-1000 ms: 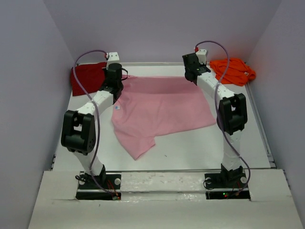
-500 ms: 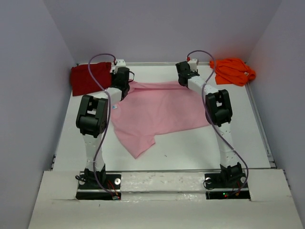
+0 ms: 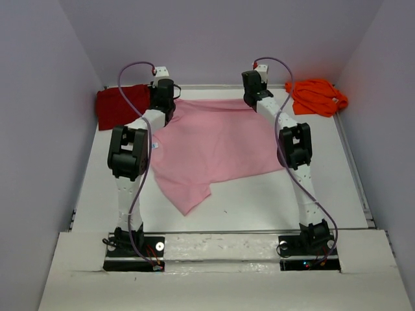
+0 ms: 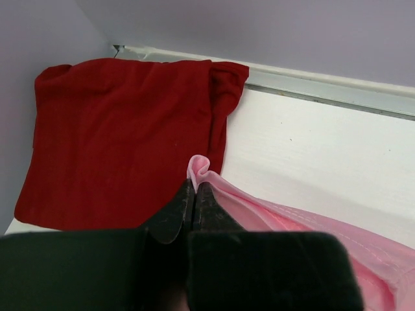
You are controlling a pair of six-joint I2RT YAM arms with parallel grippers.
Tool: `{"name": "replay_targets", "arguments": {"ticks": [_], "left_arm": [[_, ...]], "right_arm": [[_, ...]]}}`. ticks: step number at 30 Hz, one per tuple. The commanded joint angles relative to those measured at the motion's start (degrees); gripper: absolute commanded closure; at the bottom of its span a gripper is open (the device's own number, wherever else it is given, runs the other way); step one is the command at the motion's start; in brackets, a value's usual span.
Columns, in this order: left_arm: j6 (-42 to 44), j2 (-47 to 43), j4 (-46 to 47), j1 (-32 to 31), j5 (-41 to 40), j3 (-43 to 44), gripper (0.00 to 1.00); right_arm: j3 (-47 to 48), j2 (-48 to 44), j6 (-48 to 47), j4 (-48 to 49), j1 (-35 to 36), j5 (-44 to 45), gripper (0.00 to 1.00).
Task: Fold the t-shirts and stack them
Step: Fold the tshirt
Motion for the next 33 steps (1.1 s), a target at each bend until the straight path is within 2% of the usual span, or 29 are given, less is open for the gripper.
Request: {"name": "replay_targets", "arguments": {"ticks": [1,8,17,21,33], "left_arm": [[-0.38,-3.30,0.45,1.19,0.82,2.08,1.00],[-1.52,-12.87,-1.65,1.19,1.35,-3.10,1.00],[-5.47,-24.57,-6.31,0.31,4.95,-12.68,1.00],[-6.36,-27.04,-9.84,-0.83,6.36,-14.70,1.00],[-9.79,-31.52,-14.49,-4.87,6.45,-21.12,1.00]], "right_arm": [[-0.73,-2.02,-1.14,2.30,-0.57,-4.29,1.00],[-8.45,-10.97,0.01,0.63,-0.57,-13.93,1.00],[-17.42,-20.39,2.73,-2.62,-0.57,-19.14,1.00],[-20.04,-22.58,3.87,-6.40,-0.57,-20.28,1.00],[-34.47,-30.67,6.86,-6.14,0.48,-21.17,1.00]]}}
